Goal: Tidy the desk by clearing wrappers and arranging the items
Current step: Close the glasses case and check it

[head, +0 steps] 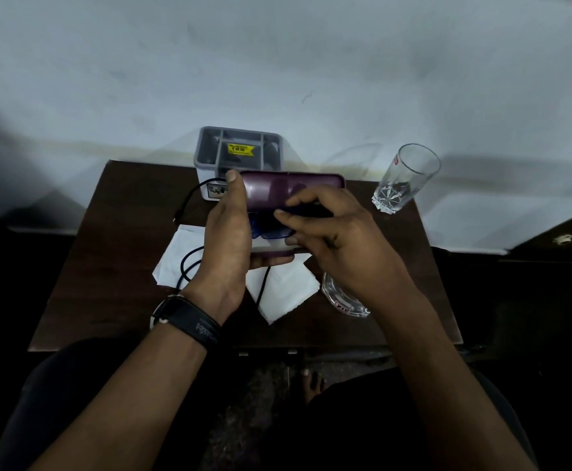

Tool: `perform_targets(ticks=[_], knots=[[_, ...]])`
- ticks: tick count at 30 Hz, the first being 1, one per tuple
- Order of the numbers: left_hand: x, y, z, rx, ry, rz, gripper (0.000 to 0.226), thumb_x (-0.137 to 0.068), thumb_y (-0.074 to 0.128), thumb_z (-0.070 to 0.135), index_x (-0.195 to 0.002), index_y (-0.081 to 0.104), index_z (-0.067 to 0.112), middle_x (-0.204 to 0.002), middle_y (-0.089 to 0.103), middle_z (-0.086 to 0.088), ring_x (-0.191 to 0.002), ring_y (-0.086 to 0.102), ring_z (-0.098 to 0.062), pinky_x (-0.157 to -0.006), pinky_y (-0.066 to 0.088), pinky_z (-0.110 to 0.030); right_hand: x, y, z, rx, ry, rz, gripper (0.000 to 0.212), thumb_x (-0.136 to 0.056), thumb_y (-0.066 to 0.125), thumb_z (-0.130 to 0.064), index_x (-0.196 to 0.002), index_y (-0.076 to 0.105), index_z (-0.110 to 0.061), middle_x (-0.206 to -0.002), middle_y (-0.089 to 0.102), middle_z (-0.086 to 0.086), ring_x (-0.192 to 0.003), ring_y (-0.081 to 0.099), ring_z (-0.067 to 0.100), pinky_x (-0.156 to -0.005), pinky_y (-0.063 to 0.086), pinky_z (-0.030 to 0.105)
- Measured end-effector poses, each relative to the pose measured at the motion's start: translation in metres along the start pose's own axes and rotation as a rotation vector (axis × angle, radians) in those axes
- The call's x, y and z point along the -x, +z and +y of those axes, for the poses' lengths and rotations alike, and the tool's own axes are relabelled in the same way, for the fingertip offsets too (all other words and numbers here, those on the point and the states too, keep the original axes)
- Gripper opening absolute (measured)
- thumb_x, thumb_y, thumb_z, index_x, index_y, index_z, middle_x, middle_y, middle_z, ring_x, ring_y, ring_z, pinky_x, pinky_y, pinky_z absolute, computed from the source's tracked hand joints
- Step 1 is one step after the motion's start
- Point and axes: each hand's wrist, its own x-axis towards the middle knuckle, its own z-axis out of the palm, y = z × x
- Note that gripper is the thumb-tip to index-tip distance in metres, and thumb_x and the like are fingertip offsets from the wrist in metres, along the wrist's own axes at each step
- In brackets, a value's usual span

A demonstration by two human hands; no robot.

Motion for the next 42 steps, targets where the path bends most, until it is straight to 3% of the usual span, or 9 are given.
perform_targets(ticks=[4, 8, 13, 19, 22, 24, 28, 37, 42], knots=[[-0.003, -0.005, -0.001, 0.004, 0.003, 0.000, 0.060, -0.099, 0.039, 0.073, -0.106, 0.079, 0.028, -0.100, 0.083, -0.002, -0.085, 0.082, -0.026, -0.062, 0.065, -0.045, 0.002, -0.001, -0.001, -0.028, 0.021, -0.084, 0.043, -0.094, 0.067, 0.003, -0.132, 0.071, -0.017, -0.131, 0.060, 0.005, -0.120, 0.052, 0.027, -0.105, 0.038, 0.012], [-0.007, -0.006, -0.005, 0.024, 0.053, 0.022, 0.059, -0.101, 0.041, 0.070, -0.107, 0.080, 0.026, -0.103, 0.083, -0.001, -0.091, 0.082, -0.021, -0.061, 0.065, -0.034, 0.004, -0.001, 0.001, -0.076, 0.022, -0.039, 0.050, -0.087, 0.062, 0.016, -0.124, 0.076, -0.015, -0.122, 0.066, 0.004, -0.115, 0.058, 0.028, -0.099, 0.049, 0.031], [-0.007, -0.007, -0.004, 0.050, 0.029, -0.010, 0.062, -0.094, 0.042, 0.078, -0.111, 0.079, 0.031, -0.109, 0.083, -0.003, -0.097, 0.081, -0.028, -0.073, 0.065, -0.056, 0.004, -0.002, 0.003, -0.197, 0.081, 0.054, 0.040, -0.090, 0.072, 0.004, -0.126, 0.074, -0.014, -0.124, 0.069, 0.003, -0.120, 0.062, 0.023, -0.101, 0.052, 0.038], [-0.004, -0.010, 0.004, 0.076, -0.016, -0.002, 0.064, -0.095, 0.040, 0.079, -0.122, 0.073, 0.031, -0.112, 0.082, -0.001, -0.096, 0.081, -0.025, -0.067, 0.065, -0.048, -0.005, -0.015, 0.005, -0.619, 0.549, 0.550, 0.035, -0.101, 0.065, -0.015, -0.135, 0.065, -0.021, -0.127, 0.070, -0.006, -0.117, 0.066, 0.000, -0.101, 0.054, 0.025], [-0.003, -0.012, 0.008, 0.063, -0.024, -0.020, 0.073, -0.093, 0.032, 0.082, -0.129, 0.070, 0.032, -0.115, 0.081, -0.003, -0.101, 0.080, -0.027, -0.072, 0.065, -0.050, -0.006, -0.014, 0.007, -1.050, 0.873, 0.225, 0.044, -0.105, 0.047, -0.054, -0.140, 0.060, -0.030, -0.130, 0.073, -0.003, -0.119, 0.071, 0.020, -0.100, 0.056, 0.058], [-0.002, -0.013, 0.009, 0.046, -0.010, -0.020, 0.076, -0.094, 0.025, 0.084, -0.129, 0.071, 0.035, -0.118, 0.081, -0.002, -0.107, 0.079, -0.027, -0.080, 0.064, -0.054, -0.005, -0.012, 0.003, -1.272, 0.928, -0.014, 0.060, -0.101, 0.034, -0.070, -0.132, 0.068, -0.031, -0.119, 0.078, -0.001, -0.110, 0.075, 0.030, -0.087, 0.059, 0.063], [-0.001, -0.017, 0.013, 0.063, -0.009, -0.046, 0.077, -0.098, 0.017, 0.080, -0.131, 0.071, 0.036, -0.122, 0.080, -0.001, -0.110, 0.078, -0.026, -0.083, 0.064, -0.051, -0.011, -0.012, -0.001, -1.433, 0.994, 0.038, 0.071, -0.097, 0.036, -0.076, -0.129, 0.070, -0.022, -0.115, 0.079, 0.006, -0.105, 0.076, 0.039, -0.081, 0.060, 0.062], [0.000, -0.031, 0.016, 0.155, -0.009, -0.109, 0.030, -0.097, 0.055, 0.046, -0.108, 0.077, 0.028, -0.117, 0.080, -0.002, -0.104, 0.079, -0.025, -0.076, 0.063, -0.044, -0.011, -0.008, 0.001, -1.522, 1.017, 0.058, 0.047, -0.086, 0.060, -0.040, -0.117, 0.074, -0.007, -0.128, 0.071, 0.016, -0.109, 0.073, 0.045, -0.081, 0.059, 0.060], [-0.005, -0.031, 0.014, 0.273, -0.031, -0.094, 0.049, -0.095, 0.050, 0.013, -0.143, 0.055, 0.020, -0.136, 0.071, -0.004, -0.119, 0.071, -0.026, -0.078, 0.065, -0.049, -0.013, -0.005, 0.002, -1.574, 1.005, 0.152, 0.044, -0.079, 0.055, -0.014, -0.120, 0.067, -0.002, -0.130, 0.069, 0.024, -0.113, 0.071, 0.043, -0.086, 0.061, 0.059]])
